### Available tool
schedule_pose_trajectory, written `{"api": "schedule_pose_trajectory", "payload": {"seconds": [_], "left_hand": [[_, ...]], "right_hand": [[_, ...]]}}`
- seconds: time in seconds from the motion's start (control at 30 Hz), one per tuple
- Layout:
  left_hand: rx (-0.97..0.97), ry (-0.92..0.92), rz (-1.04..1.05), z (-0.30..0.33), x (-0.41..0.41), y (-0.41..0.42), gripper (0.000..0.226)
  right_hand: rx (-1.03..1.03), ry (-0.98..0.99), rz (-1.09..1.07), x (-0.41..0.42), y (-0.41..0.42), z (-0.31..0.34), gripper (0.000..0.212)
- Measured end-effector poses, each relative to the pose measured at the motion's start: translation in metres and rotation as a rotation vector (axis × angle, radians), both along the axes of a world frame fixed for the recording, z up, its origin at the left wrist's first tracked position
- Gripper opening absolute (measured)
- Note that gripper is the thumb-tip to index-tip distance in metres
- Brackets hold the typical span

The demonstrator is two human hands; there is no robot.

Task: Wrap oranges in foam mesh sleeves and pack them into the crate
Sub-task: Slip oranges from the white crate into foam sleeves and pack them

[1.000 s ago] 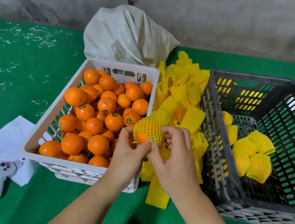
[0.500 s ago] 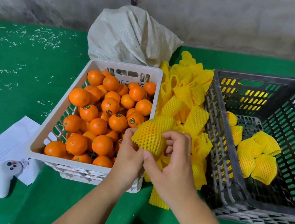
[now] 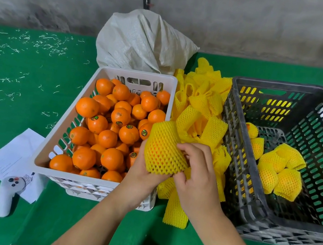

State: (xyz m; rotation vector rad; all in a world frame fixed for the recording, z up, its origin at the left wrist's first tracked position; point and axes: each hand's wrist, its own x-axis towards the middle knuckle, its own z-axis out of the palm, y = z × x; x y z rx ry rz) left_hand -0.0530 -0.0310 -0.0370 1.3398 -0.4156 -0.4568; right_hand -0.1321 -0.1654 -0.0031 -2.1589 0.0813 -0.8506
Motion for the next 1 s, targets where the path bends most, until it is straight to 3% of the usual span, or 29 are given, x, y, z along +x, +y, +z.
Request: {"api": "schedule_pose_trajectory", "payload": {"seconds": [0.13,0.27,0.33,0.4,0.47,0.53,0.6,0.7,0.77,0.87,1.0], "left_hand": [[0.035,-0.024,-0.002,0.003,-0.001,-0.004,0.08],[-0.052,-0.028,0.028,0.007,-0.002,-0.009,0.044],[-0.097,0.028,0.095,0.008,-0.004,-0.007,0.039],[-0.095,0.056,0.142,0.008,-0.004,-0.007,0.049],[-0.027,-0.002,0.154,0.009,-0.003,-0.007,0.058],[0.114,-0.116,0.111,0.005,-0.004,-0.006,0.074],[0.243,-0.232,0.064,0.0,-0.005,-0.005,0.077],[0.195,-0.192,0.055,-0.008,-0.005,-0.003,0.066],[0.12,-0.135,0.09,-0.009,-0.007,-0.005,0.038],[0.135,-0.154,0.147,-0.004,-0.011,-0.012,0.014],[0.148,-0.148,0.005,0.005,-0.015,-0.014,0.028]], "right_hand": [[-0.023,-0.033,-0.026,-0.005,-0.002,-0.004,0.052],[-0.011,-0.07,0.014,-0.009,0.008,-0.007,0.035],[0.014,-0.033,0.074,-0.01,0.011,-0.009,0.032],[0.166,0.024,0.127,-0.011,0.011,-0.006,0.032],[0.523,0.103,0.103,-0.011,0.012,0.004,0.038],[0.859,0.282,0.116,-0.004,0.01,0.014,0.062],[0.996,0.465,0.21,0.002,0.005,0.019,0.081],[1.227,0.472,0.274,0.0,-0.006,0.02,0.068],[1.428,0.4,0.21,-0.003,-0.014,0.022,0.076],[1.382,0.325,0.139,-0.007,-0.023,0.018,0.095],[1.34,0.326,0.202,-0.008,-0.034,0.02,0.084]]}}
